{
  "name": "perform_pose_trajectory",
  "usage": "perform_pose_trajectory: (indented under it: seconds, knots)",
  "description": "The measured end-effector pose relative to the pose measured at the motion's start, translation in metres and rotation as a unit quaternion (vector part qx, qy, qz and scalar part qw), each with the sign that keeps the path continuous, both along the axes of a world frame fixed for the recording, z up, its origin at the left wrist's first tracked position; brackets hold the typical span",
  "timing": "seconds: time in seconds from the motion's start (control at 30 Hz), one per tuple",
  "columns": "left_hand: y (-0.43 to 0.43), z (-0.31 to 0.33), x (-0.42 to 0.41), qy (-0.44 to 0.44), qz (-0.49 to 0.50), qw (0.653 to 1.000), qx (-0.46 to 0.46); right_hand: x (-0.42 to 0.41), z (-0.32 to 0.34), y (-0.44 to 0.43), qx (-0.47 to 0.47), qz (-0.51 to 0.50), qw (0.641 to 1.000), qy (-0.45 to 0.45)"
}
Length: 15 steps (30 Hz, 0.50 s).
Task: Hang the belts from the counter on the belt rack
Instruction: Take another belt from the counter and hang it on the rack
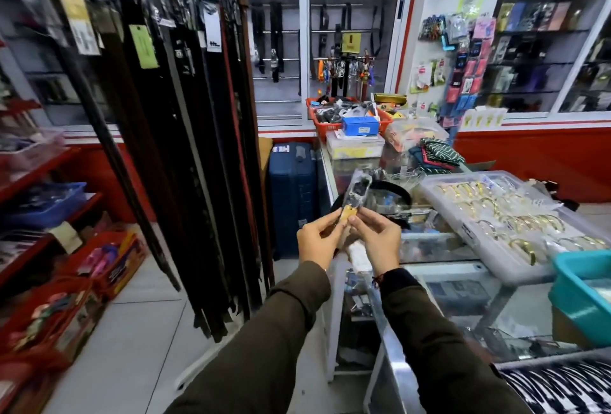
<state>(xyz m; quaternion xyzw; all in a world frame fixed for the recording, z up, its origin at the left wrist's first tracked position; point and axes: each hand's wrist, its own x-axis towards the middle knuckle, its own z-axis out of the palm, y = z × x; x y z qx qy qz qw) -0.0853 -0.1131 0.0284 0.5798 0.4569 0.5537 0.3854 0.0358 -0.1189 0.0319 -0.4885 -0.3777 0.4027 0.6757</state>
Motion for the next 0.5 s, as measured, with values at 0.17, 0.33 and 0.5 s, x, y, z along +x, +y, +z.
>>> perform_pose_trajectory:
  seconds: [0.17,0.33,0.5]
  knots:
    - [0.002,0.018,-0.042,-0.013,0.082,0.996,0.018,-0.038,0.03,0.014,0.038,0.087,0.994,-0.056]
    - [0.01,0.047,-0.091,-0.061,0.085,0.994,0.022,-0.082,0.066,0.026,0.07,0.138,0.986,-0.055]
    - [0.024,0.084,-0.129,-0.113,0.137,0.982,0.068,-0.131,0.091,0.038,0.085,0.197,0.976,-0.042]
